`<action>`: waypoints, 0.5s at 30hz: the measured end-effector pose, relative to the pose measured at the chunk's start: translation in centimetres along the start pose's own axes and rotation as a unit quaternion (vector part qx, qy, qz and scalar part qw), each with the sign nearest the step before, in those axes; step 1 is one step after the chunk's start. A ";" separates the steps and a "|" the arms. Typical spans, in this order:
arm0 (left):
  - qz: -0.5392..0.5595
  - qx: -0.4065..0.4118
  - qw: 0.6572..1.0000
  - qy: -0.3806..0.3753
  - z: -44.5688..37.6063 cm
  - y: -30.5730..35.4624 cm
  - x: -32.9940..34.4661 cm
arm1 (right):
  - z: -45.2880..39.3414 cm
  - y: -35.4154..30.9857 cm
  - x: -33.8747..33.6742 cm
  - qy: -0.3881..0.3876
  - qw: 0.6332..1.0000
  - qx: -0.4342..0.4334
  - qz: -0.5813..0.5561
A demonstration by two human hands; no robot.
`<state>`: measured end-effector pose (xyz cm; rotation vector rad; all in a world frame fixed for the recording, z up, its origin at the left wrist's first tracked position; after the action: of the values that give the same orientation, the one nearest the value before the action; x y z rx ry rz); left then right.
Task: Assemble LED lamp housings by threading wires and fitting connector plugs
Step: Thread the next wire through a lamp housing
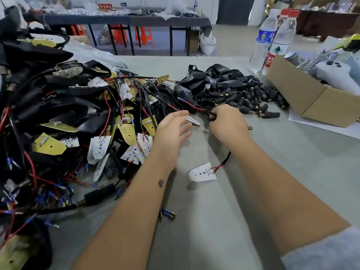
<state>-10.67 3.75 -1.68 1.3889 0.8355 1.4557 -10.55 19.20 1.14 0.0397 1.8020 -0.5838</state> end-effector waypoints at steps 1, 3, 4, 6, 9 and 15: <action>-0.003 0.002 1.000 0.001 0.0 0.0 0.0 | 0.2 0.4 -0.1 0.003 1.000 0.002 -0.023; -0.017 0.010 1.000 0.002 0.1 -0.1 0.0 | 0.8 1.0 -0.5 0.015 0.996 -0.007 -0.093; -0.031 0.016 0.999 0.001 0.2 -0.2 0.1 | 1.3 1.2 -0.7 0.021 0.990 -0.008 -0.142; -0.059 0.027 0.998 -0.003 0.4 -0.2 0.3 | 2.5 1.4 -1.0 0.019 0.963 -0.001 -0.268; -0.071 0.026 0.997 -0.014 0.8 -0.3 0.6 | 4.0 1.3 -1.4 -0.036 0.901 -0.001 -0.433; -0.082 0.039 0.995 -0.049 1.3 -0.1 0.8 | 5.1 1.2 -1.6 -0.150 0.835 0.023 -0.528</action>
<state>-9.32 4.40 -1.35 1.4031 0.9296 1.2313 -5.13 18.58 1.16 -1.0243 1.3733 -1.3166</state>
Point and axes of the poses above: each hand's wrist, its own z-axis away from the middle knuckle, its own x-axis out of the palm, y = z × x, the point moved 6 cm from there along -z, towards the middle knuckle, and after that the axes turned 2 degrees about y, right-handed, at the moved point
